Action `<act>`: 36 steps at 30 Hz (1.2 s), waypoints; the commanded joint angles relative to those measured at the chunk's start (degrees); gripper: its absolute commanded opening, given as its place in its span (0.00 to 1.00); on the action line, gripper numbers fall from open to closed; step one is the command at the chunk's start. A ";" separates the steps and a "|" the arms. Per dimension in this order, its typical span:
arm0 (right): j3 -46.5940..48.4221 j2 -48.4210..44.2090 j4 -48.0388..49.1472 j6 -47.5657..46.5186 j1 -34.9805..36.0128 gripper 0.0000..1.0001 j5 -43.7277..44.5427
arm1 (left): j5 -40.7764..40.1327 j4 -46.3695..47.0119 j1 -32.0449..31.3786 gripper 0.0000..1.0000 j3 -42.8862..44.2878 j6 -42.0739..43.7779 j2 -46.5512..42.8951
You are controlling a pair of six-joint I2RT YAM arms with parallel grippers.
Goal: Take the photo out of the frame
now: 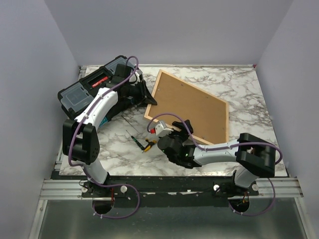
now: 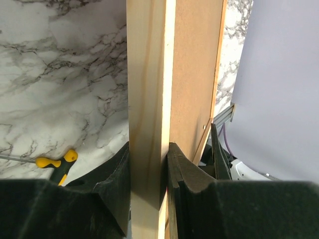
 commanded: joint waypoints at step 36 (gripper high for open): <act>-4.53 -13.81 16.97 0.68 -6.61 0.01 -12.31 | -27.61 -13.77 6.03 0.80 21.76 11.39 -20.31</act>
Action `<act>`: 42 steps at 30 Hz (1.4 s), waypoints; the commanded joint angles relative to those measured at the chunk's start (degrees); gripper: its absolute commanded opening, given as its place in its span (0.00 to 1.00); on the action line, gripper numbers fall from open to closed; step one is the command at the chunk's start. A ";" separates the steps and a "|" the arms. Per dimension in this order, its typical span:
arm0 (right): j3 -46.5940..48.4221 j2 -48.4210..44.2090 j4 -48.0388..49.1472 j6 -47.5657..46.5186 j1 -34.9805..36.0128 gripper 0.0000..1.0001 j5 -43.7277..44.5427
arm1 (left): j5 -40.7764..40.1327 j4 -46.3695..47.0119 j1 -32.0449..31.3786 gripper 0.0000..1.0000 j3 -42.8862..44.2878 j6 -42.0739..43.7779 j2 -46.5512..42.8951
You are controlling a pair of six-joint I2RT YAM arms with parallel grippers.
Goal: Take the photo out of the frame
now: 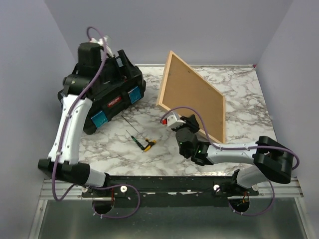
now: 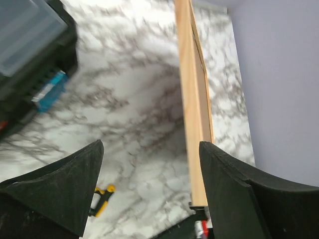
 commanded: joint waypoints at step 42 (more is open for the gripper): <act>-18.60 -3.47 39.50 69.52 -40.42 0.01 -36.38 | -8.66 9.68 2.71 0.79 -27.26 2.45 -32.76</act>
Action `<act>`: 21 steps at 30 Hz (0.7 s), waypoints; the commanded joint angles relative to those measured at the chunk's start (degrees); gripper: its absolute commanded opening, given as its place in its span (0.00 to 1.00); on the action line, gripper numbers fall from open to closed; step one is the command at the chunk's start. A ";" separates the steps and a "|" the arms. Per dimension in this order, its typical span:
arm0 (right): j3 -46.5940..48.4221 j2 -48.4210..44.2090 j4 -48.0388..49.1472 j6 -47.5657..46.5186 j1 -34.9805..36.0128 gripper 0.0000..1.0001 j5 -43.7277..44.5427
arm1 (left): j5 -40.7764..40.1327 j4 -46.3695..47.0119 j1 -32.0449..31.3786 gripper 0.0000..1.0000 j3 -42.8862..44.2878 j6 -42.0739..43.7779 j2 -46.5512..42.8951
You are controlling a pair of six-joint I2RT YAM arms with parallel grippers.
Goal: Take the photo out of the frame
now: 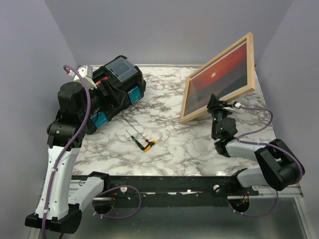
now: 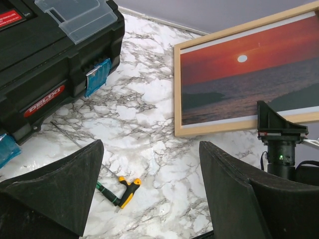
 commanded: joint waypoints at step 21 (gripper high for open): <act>-2.05 40.64 23.79 39.69 -26.58 0.01 -38.14 | 5.01 12.30 -0.11 0.78 -7.96 -0.52 6.53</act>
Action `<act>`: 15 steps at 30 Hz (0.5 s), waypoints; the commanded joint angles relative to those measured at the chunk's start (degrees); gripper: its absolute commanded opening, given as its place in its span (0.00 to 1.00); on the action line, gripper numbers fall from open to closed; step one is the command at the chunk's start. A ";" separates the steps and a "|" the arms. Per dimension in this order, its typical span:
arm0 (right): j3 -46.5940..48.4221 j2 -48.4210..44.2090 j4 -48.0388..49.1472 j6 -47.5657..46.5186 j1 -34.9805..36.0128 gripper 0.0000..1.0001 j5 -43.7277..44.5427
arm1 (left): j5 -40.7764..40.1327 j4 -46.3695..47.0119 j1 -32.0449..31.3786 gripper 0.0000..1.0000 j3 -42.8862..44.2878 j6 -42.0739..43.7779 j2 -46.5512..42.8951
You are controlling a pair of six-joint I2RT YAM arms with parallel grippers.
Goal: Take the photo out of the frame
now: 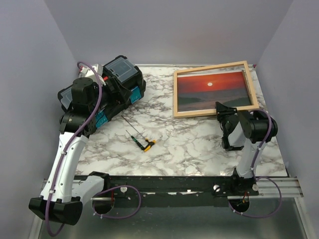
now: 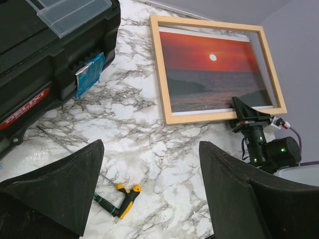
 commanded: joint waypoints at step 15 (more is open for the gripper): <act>2.80 7.10 1.94 -2.94 -2.53 0.01 -7.17 | 1.34 6.98 -0.06 0.77 -6.47 1.06 4.14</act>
